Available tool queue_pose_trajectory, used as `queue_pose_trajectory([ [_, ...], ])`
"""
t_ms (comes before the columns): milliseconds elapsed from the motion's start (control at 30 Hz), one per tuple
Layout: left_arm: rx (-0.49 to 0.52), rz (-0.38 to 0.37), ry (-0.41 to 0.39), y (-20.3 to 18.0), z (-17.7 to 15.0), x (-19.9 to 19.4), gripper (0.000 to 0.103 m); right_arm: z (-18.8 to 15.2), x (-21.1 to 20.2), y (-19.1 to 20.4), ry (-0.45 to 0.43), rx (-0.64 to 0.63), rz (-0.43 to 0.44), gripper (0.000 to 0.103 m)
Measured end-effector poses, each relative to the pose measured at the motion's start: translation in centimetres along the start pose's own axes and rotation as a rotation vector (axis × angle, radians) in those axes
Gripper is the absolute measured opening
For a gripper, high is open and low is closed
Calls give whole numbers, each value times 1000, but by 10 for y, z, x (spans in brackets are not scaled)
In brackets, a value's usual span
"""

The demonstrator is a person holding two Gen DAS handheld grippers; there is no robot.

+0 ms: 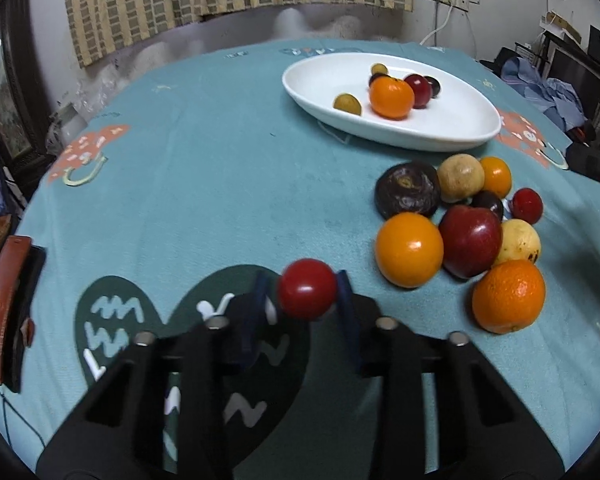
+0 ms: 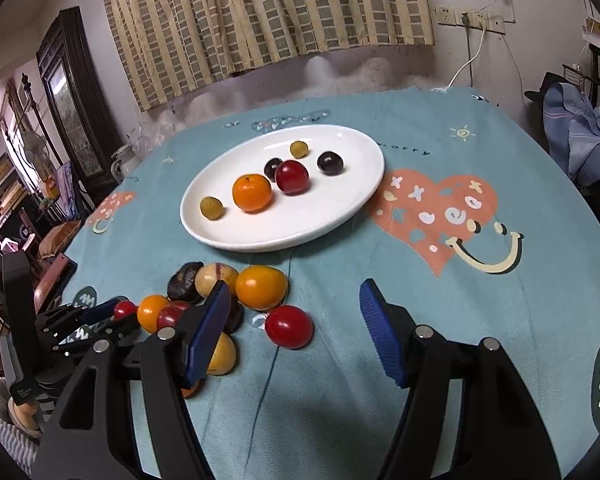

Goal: Organize fruits
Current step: 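Grasp a cherry tomato with the left gripper while the right gripper grasps another, then carry both cherry tomatoes to the plate and release them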

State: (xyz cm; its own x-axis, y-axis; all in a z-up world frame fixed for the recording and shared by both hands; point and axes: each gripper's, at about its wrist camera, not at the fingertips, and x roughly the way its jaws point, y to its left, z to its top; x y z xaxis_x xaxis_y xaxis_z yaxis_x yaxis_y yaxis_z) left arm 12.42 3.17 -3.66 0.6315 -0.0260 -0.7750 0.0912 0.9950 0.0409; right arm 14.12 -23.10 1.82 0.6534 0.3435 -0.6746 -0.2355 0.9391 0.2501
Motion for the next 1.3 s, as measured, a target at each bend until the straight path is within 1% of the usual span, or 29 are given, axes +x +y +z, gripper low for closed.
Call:
queue_pose_trajectory([
  [167, -11, 8, -8, 0, 0, -2, 28, -2, 9, -5, 44, 11, 5, 67],
  [267, -18, 6, -10, 2, 0, -4, 28, -3, 18, -10, 86, 28, 28, 59],
  [333, -17, 4, -10, 2, -1, -4, 28, -6, 23, -10, 107, 25, 27, 56],
  [500, -11, 3, -1, 1, -1, -3, 28, -11, 34, -11, 146, 49, 58, 55],
  [600, -7, 2, 1, 0, -2, -3, 28, -13, 40, -13, 158, 55, 51, 50],
  [667, -4, 3, 2, -1, -2, -2, 28, -15, 42, -13, 165, 55, 61, 49],
  [800, -2, 4, 2, -1, -2, -2, 28, -18, 44, -5, 163, 20, 58, 43],
  [833, -2, 4, 2, -1, -2, -2, 28, -19, 45, -2, 168, 8, 60, 38],
  [867, -1, 4, 1, -1, -2, -2, 28, -21, 45, 1, 165, -9, 50, 36],
  [900, -2, 4, 1, -1, -2, -2, 28, -21, 45, 3, 162, -22, 43, 31],
  [967, -3, 2, 1, -1, -2, -2, 28, -22, 44, 6, 153, -42, 29, 30],
  [1133, -9, -1, -3, 0, -1, -2, 28, -17, 39, 0, 123, -21, 23, 30],
  [1300, -29, 2, -42, 2, 5, -14, 28, -2, 13, -7, 35, 18, 49, 30],
])
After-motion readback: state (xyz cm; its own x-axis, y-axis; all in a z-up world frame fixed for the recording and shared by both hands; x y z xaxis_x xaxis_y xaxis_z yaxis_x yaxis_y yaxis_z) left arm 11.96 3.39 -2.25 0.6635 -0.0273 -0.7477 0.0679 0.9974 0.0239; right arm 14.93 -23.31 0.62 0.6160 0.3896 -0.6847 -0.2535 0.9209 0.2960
